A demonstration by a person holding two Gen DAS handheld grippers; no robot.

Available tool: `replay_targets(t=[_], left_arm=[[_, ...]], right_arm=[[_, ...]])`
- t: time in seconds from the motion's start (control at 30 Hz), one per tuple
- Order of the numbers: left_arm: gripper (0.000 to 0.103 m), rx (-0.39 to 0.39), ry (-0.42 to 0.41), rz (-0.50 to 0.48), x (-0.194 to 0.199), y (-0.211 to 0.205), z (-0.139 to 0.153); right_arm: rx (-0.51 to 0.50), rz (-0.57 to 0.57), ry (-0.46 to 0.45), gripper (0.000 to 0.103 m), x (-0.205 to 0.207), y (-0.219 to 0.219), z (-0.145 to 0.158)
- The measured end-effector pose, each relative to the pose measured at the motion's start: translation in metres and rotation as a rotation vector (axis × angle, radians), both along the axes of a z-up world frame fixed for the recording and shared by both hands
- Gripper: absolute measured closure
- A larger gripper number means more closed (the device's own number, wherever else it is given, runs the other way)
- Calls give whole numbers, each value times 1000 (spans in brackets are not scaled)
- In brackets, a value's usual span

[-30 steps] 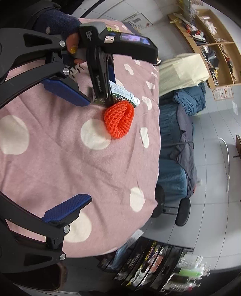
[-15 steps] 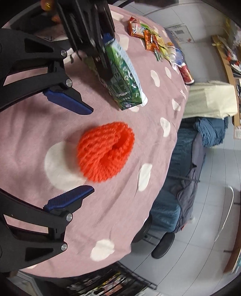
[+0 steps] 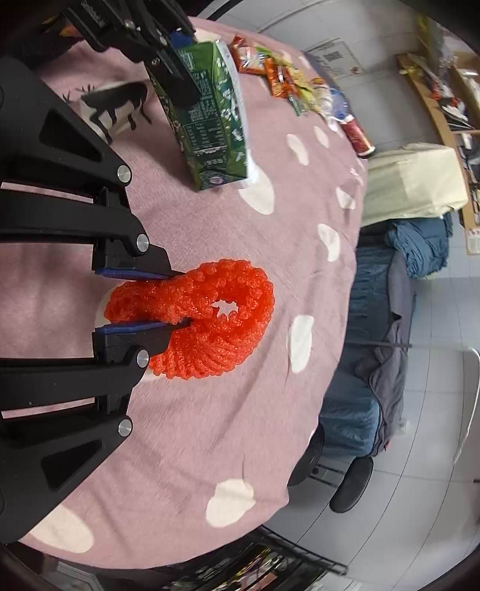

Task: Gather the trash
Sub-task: 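Carry the milk carton and orange foam net toward the black bin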

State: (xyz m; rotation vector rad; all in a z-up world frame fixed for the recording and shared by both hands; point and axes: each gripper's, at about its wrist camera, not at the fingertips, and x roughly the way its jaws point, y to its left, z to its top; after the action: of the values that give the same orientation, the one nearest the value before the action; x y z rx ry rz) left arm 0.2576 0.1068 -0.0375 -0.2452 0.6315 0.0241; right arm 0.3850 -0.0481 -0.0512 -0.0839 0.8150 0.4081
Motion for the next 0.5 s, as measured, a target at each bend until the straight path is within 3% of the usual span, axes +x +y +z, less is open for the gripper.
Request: replay_targets(t=[0.5], left_arm=[[56, -19, -104, -57, -44, -24, 27]], right_arm=[[107, -91, -131, 84, -93, -72, 52]])
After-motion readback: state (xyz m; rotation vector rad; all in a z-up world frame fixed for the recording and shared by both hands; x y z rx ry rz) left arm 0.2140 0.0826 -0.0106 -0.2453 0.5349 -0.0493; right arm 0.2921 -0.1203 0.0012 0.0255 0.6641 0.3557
